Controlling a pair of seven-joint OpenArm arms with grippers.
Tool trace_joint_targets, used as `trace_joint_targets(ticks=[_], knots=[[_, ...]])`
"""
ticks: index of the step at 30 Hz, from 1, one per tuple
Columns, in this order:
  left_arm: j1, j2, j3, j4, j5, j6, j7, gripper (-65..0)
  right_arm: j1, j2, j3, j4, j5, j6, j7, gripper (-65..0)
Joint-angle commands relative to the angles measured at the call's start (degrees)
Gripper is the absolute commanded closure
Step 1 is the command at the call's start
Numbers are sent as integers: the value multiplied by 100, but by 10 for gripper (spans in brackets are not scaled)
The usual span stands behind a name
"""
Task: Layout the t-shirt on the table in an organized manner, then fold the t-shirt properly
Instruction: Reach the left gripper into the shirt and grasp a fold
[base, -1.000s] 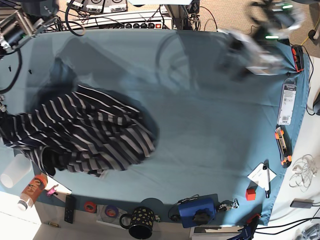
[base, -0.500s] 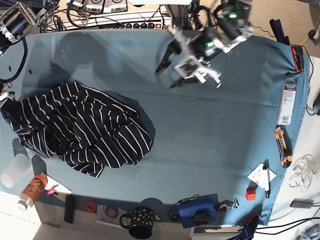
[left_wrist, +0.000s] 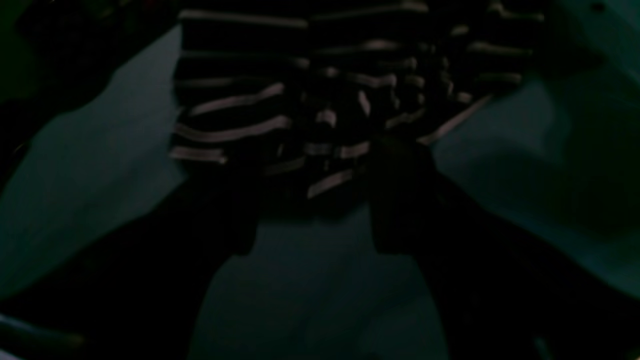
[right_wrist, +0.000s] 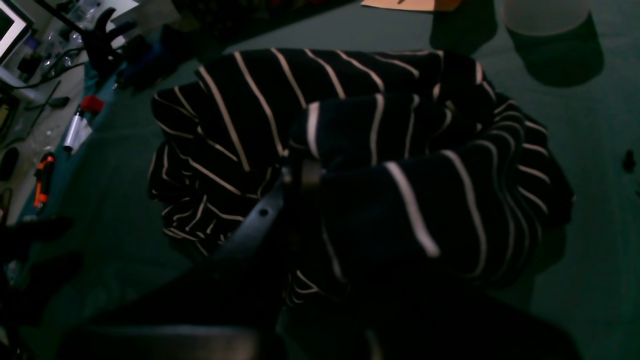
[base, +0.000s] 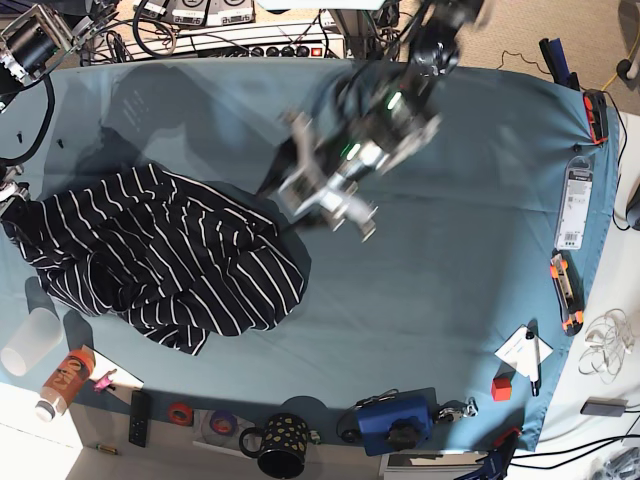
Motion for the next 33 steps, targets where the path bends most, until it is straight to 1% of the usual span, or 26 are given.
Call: trace_joint_targets(ticks=[1, 3, 6, 12, 14, 16, 20, 21, 22, 24, 26, 27, 29, 32, 33], knots=[[-232, 125, 4, -79, -136, -55, -140, -337, 76, 153, 35, 74, 66, 6, 145, 0], [-544, 249, 4, -439, -136, -190, -125, -337, 76, 146, 35, 74, -85, 6, 145, 0], [-925, 382, 4, -1008, -136, -166, -127, -337, 76, 146, 35, 74, -120, 6, 145, 0], [-1578, 522, 4, -2262, -133, -160, -142, -337, 76, 146, 35, 74, -118, 6, 145, 0], [-1738, 573, 4, -2535, -133, -24, -151, -337, 76, 149, 35, 74, -118, 6, 145, 0], [-1864, 605, 4, -2723, -133, 286, -162, -337, 76, 146, 35, 74, -118, 6, 145, 0], [-2103, 603, 4, -3077, -133, 592, -190, -334, 76, 146, 35, 74, -118, 6, 145, 0], [-2155, 603, 4, -3165, -133, 669, -188, -319, 76, 146, 35, 74, -116, 6, 145, 0], [-2203, 603, 4, -3261, -136, 748, -188, -281, 76, 146, 35, 74, -116, 6, 145, 0], [-2262, 599, 2, -3392, -131, 920, -153, -155, 76, 146, 35, 74, -118, 6, 145, 0], [-2308, 581, 2, -3397, -131, 1126, 144, -26, 76, 146, 35, 74, -118, 6, 145, 0], [-2354, 566, -2, -3397, -131, 1283, 330, 0, 76, 149, 35, 74, -118, 6, 145, 0], [-2494, 498, -2, -3397, -33, 1690, 595, 0, 74, 149, 35, 74, -120, 6, 145, 0], [-2865, 295, -2, -3394, 201, 2170, 632, 0, 74, 149, 35, 74, -120, 6, 145, -139], [-3027, 205, -2, -3394, 216, 2332, 636, 0, 74, 149, 35, 74, -120, 6, 145, -175]])
